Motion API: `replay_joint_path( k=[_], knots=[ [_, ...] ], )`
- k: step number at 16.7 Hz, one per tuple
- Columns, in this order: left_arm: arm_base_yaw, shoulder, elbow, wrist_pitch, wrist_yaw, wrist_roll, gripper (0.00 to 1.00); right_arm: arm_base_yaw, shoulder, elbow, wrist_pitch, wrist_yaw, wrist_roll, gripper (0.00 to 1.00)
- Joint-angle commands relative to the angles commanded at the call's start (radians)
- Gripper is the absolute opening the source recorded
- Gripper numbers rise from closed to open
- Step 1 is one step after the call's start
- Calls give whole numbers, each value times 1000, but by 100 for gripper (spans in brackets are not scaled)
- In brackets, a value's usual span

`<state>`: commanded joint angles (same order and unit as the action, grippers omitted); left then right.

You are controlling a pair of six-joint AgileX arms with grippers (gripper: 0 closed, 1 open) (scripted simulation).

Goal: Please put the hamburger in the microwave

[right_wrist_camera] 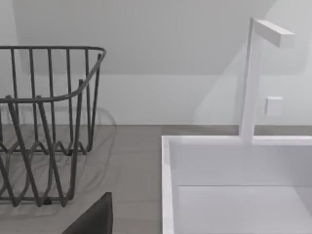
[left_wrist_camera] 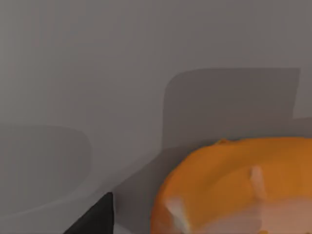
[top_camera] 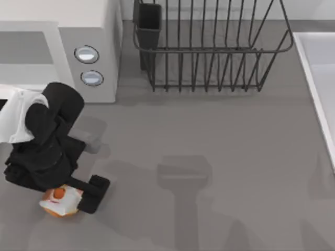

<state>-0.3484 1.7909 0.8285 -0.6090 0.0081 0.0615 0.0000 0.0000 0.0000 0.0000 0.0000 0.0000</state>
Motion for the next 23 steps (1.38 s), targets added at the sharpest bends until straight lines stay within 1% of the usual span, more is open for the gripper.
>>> replay_joint_path(
  k=[1,3,5,10,13,19,21,23],
  knots=[
    [1,-69,26,-58,-6,-2,0,0,0,0,0,0,0,100],
    [-1,-73,40,-74,-6,-1,0,0,0,0,0,0,0,100],
    [-3,-92,80,-132,-6,-1,0,0,0,0,0,0,0,100],
    [-3,-181,223,-384,-6,-7,0,0,0,0,0,0,0,100],
    [-3,-226,279,-472,-6,-8,0,0,0,0,0,0,0,100],
    [3,-225,283,-467,-5,-6,0,0,0,0,0,0,0,100],
    [28,-210,287,-416,2,-7,0,0,0,0,0,0,0,100],
    [72,-181,291,-324,14,-10,0,0,0,0,0,0,0,100]
  ],
)
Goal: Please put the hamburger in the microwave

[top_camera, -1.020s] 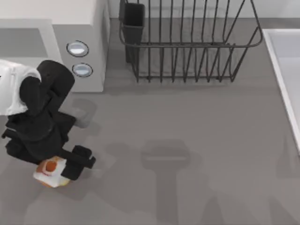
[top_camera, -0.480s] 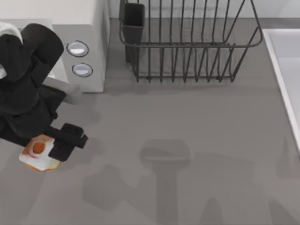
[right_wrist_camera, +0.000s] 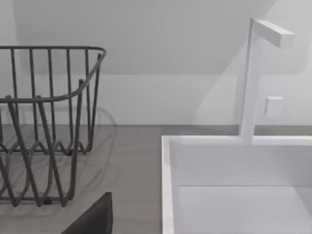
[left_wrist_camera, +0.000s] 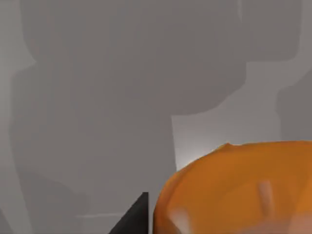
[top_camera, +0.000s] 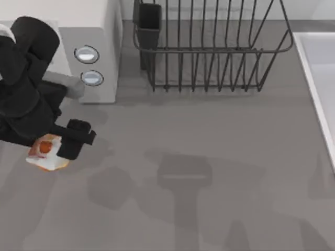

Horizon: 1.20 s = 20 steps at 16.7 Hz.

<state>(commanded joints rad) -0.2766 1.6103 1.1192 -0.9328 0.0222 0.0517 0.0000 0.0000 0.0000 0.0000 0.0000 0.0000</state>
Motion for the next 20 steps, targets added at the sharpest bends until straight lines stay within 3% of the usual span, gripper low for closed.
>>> replay_joint_path(
  k=[5,15,20],
  knots=[
    [151,134,-16,393,40,-2,0,0,0,0,0,0,0,100],
    [415,398,-187,1458,141,37,0,0,0,0,0,0,0,100],
    [470,469,-256,1755,193,43,0,0,0,0,0,0,0,100]
  ],
)
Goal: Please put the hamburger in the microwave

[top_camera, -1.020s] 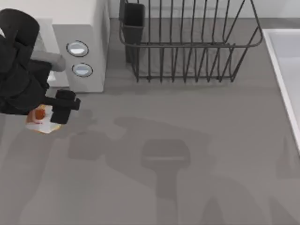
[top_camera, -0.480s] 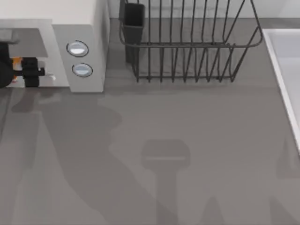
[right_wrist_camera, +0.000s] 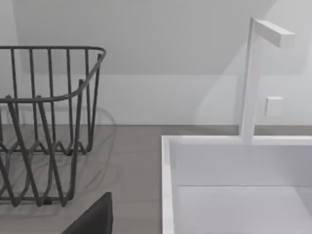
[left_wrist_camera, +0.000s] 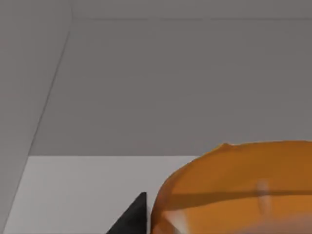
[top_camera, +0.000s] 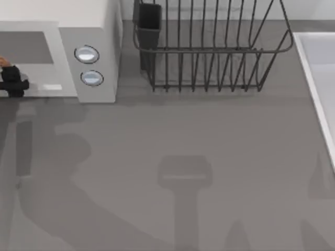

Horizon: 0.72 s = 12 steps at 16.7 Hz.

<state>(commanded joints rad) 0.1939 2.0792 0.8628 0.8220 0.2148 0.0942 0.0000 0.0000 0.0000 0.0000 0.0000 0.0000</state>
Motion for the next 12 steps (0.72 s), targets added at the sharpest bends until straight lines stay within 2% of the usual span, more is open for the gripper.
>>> replay_joint_path(
  k=[3,8,12],
  knots=[
    [8,11,-7,52,12,-1,0,0,0,0,0,0,0,100],
    [3,7,-3,49,10,1,0,0,0,0,0,0,0,100],
    [-6,44,79,13,4,-2,0,0,0,0,0,0,0,100]
  ],
)
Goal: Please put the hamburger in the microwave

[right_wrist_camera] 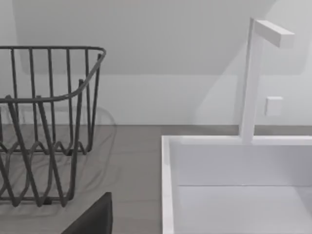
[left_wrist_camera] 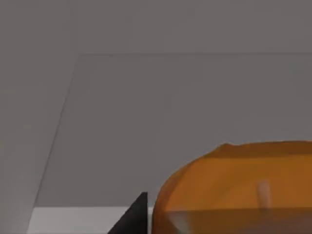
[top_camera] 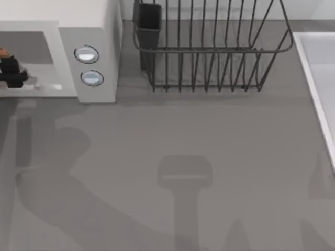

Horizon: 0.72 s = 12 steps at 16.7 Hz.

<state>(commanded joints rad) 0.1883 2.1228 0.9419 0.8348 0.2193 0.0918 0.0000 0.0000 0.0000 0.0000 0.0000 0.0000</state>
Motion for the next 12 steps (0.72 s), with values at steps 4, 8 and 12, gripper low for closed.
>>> replay_joint_path(
  k=[4,8,12],
  knots=[
    [-16,86,177,-75,-14,-7,0,0,0,0,0,0,0,100],
    [-32,198,396,-158,-31,-15,0,0,0,0,0,0,0,100],
    [-48,312,591,-231,-44,-22,0,0,0,0,0,0,0,100]
  ],
)
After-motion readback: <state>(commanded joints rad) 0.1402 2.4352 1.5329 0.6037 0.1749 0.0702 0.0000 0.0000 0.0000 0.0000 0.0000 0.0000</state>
